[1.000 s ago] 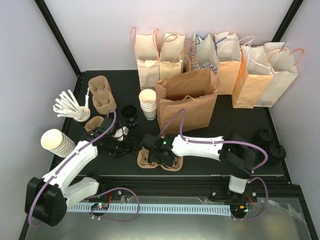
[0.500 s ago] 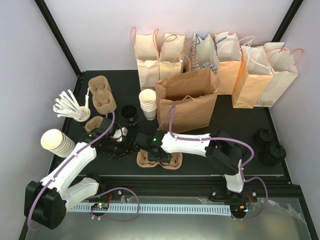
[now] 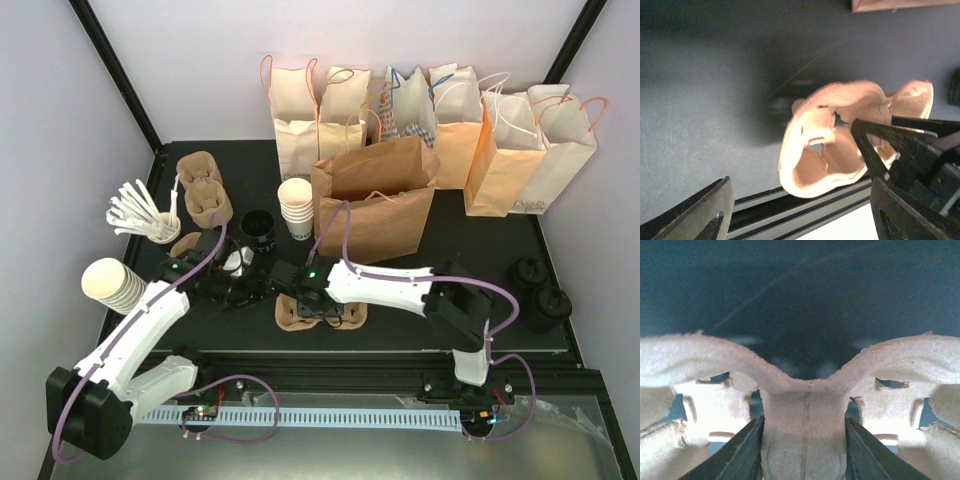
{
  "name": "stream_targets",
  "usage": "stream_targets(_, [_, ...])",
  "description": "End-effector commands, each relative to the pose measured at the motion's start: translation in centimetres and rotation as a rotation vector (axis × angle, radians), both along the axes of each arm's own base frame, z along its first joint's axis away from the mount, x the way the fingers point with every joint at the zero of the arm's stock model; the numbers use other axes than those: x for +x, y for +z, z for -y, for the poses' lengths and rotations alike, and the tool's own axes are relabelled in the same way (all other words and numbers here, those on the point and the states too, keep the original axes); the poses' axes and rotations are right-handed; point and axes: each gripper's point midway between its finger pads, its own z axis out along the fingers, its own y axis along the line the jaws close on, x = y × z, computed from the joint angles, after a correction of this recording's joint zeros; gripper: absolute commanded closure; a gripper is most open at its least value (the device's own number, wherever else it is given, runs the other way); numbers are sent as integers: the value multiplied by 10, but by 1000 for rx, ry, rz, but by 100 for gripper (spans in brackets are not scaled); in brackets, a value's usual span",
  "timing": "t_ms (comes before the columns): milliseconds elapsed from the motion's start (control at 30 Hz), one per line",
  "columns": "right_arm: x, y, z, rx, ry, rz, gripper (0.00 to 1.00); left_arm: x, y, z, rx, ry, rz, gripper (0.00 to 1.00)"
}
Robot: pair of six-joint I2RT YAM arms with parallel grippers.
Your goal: Pack the takeout coffee
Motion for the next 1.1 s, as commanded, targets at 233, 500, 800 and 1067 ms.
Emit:
stream_targets(233, [-1,188,7,354,421,337,60,56,110,14,-43,-55,319,23])
stream_targets(500, [-53,334,-13,837,792,527,54,101,183,30,-79,-94,517,22])
stream_targets(800, [-15,429,20,861,737,729,55,143,213,71,-192,-118,552,22])
stream_targets(1067, [59,444,57,855,560,770,57,167,217,131,-150,-185,512,21])
